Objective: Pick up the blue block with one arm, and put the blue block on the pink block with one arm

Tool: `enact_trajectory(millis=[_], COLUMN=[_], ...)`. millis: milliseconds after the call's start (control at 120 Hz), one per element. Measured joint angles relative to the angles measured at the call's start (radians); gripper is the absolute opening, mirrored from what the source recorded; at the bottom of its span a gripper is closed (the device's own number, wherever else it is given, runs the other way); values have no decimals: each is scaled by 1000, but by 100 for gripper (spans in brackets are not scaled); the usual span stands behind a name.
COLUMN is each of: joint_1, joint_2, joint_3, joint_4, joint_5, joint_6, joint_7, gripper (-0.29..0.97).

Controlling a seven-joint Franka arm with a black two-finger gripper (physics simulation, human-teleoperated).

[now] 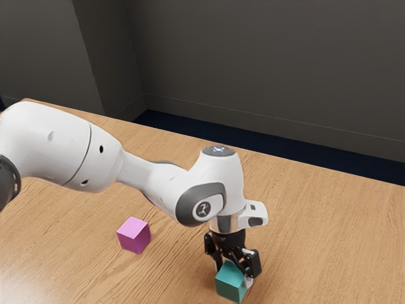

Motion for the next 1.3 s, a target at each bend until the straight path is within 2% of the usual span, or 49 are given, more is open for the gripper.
enact_trajectory(millis=[533,783,1008,1083,1300], joint_1=[-10,-9,41,62,166], joint_2=[19,9,-61,-103,-219], joint_3=[2,6,9,8,3], joint_4=[0,0,-2,-27,-102], joint_5=[9,16,49,53,60], joint_6=[19,18,-25,-47,-94], joint_7=[-97,-107,-58,-28,72], gripper=[47,43,42,38,34])
